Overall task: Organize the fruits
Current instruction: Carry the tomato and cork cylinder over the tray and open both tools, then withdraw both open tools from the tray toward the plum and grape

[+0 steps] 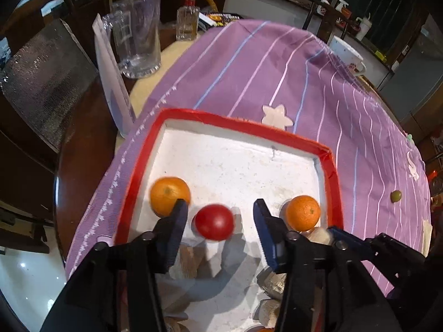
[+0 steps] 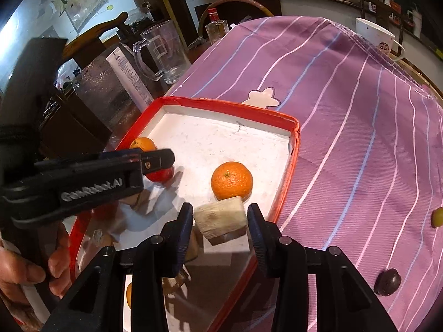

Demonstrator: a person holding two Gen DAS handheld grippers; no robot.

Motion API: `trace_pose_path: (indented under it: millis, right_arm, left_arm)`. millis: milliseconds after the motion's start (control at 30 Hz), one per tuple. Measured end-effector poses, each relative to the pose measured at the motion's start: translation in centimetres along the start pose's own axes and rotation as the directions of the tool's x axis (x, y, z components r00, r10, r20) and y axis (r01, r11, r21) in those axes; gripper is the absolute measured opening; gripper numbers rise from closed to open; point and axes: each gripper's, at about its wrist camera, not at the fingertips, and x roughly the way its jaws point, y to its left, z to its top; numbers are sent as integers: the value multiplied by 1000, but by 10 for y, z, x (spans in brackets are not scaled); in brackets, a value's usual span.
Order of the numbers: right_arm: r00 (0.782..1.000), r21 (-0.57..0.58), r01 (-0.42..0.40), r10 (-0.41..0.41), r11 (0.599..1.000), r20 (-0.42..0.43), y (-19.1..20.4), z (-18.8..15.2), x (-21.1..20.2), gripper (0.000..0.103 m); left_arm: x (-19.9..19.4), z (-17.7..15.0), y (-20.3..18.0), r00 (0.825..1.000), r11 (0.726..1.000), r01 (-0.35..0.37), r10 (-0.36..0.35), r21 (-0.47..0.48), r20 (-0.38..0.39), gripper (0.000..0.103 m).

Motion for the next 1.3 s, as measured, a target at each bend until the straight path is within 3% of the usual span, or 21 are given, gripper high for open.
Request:
trace_pose_path:
  millis: [67,133,367,433,600,800,967,1300]
  right_arm:
    - [1000,0,-10,10,1000,6,1,0,-2,59]
    - [1000,0,-21,21,1000,15,1,0,-5,63]
    - [997,35,-49,47,998,64,-6,-11,-37,63]
    - [996,54,-50,46,997,76,-14,-22,-52,63]
    - [996,130,-43,33,991,78,-46,-53,-81,63]
    - [998,222,-14,0,975,64,-97,-100,-121,63]
    - [997,273,28,-47,962,63,-137,-130,-153,63]
    - [988,264,44,-82,964,134,-168,-151,-206,64]
  left_arm:
    - [-8,0,0,1000,1000,-3,3,-7,10,53]
    - [-17,-1,1,1000,1000,0,1,-25,19,56]
    - [-58,-22,-9,996,997,-55,59,-56,66,59]
    - [-71,-32,-19,995,996,-64,69,-62,77,64]
    - [-94,-64,-55,995,996,-58,64,-70,78,66]
    - [-98,-97,-114,990,993,-119,117,26,82,68]
    - [-108,-117,-155,990,992,-113,107,59,94,68]
    - [-127,-144,-234,982,974,-152,128,171,141,71]
